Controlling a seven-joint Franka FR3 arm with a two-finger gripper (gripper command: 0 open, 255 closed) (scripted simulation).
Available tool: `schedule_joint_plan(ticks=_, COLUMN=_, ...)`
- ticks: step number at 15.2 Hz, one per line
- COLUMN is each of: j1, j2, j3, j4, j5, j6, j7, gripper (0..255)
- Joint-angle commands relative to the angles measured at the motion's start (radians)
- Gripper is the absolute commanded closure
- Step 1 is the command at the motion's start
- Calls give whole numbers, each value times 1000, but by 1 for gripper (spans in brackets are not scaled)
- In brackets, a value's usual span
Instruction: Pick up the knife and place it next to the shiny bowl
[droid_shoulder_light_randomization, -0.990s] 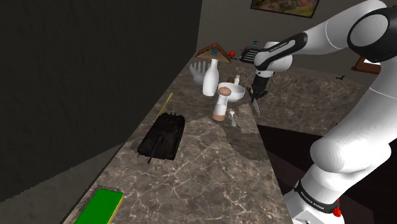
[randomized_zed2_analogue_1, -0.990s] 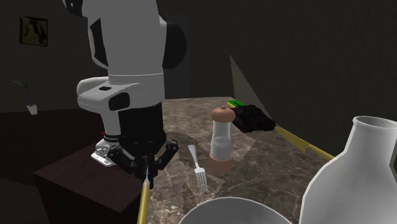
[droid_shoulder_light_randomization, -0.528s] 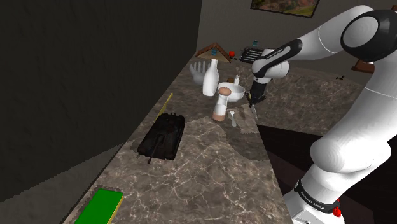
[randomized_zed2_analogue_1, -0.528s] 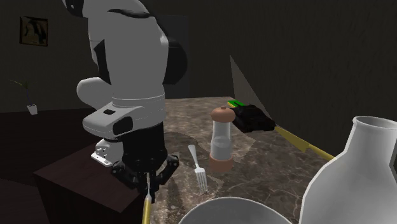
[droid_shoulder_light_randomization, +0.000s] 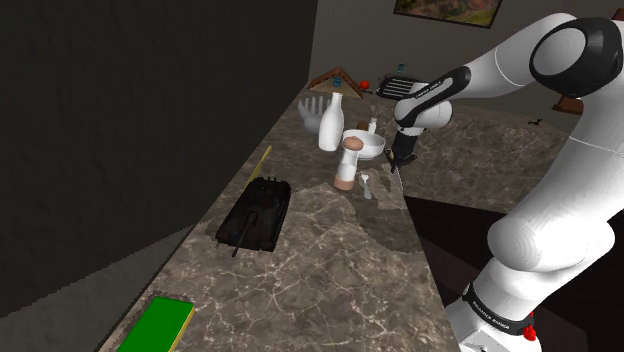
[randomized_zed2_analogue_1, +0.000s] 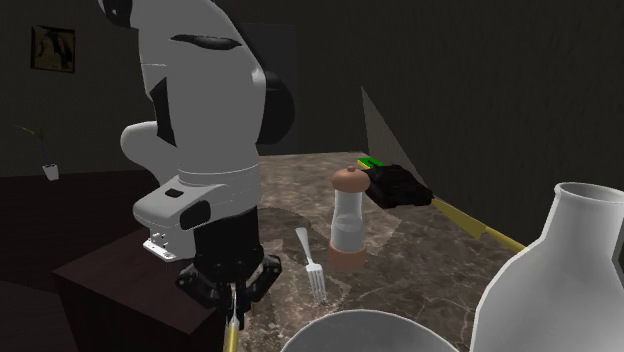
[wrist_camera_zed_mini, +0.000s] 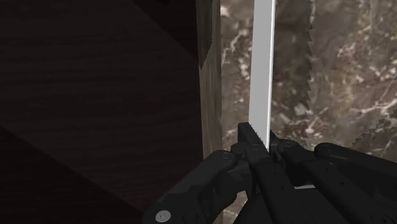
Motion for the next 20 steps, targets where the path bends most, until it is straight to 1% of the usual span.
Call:
schedule_joint_plan(ticks=1, j1=0, j2=0, j3=0, j4=0, j5=0, j6=0, j7=0, gripper=255)
schedule_joint_plan(ticks=2, j1=0, j2=0, j3=0, j4=0, j5=0, j6=0, j7=0, gripper=255)
schedule_joint_plan(ticks=3, j1=0, j2=0, j3=0, j4=0, j5=0, j6=0, j7=0, gripper=0)
schedule_joint_plan(ticks=8, j1=0, j2=0, j3=0, j4=0, j5=0, j6=0, j7=0, gripper=0)
schedule_joint_plan(ticks=12, j1=1, j2=-73, j3=0, j4=50, j5=-7, j6=-123, j7=5, gripper=0)
schedule_joint_plan(ticks=20, j1=1, j2=-73, j3=0, j4=50, j5=-7, j6=-123, j7=5, gripper=0)
